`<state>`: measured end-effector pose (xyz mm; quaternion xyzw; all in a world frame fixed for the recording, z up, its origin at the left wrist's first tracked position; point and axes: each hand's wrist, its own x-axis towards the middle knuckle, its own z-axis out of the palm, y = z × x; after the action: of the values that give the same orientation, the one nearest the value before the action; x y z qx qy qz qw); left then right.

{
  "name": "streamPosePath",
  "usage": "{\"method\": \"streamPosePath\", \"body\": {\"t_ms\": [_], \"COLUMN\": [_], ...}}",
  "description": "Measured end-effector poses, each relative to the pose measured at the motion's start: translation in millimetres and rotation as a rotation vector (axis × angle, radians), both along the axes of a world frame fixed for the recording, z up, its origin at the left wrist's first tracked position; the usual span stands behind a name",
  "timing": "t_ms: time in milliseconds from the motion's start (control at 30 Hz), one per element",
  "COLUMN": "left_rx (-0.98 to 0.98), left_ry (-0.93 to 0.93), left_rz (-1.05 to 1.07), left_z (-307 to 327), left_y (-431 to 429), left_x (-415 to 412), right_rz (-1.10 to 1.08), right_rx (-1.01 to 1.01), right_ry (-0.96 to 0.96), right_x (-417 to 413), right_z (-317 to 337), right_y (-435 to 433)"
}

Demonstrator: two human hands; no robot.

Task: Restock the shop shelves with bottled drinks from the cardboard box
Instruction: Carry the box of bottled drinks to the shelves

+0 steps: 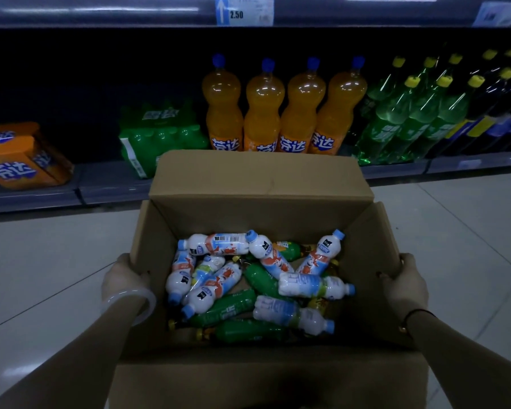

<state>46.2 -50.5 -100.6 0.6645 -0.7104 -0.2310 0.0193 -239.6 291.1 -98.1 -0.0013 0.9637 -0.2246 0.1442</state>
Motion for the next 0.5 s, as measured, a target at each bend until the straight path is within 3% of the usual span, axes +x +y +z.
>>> {"method": "streamPosePath", "body": {"t_ms": [233,500], "left_rx": [0.041,0.129], "left_ry": [-0.021,0.089], "left_rz": [0.032,0.166], "left_z": [-6,-4], "left_y": [-4,-9], "left_x": [-3,0], "right_rz": [-0.041,-0.185], "right_rx": [0.094,-0.036], "right_ry": [-0.061,-0.112], "right_x": [-7,-7], "right_z": [-6,-2], "right_y": [-1,0]}}
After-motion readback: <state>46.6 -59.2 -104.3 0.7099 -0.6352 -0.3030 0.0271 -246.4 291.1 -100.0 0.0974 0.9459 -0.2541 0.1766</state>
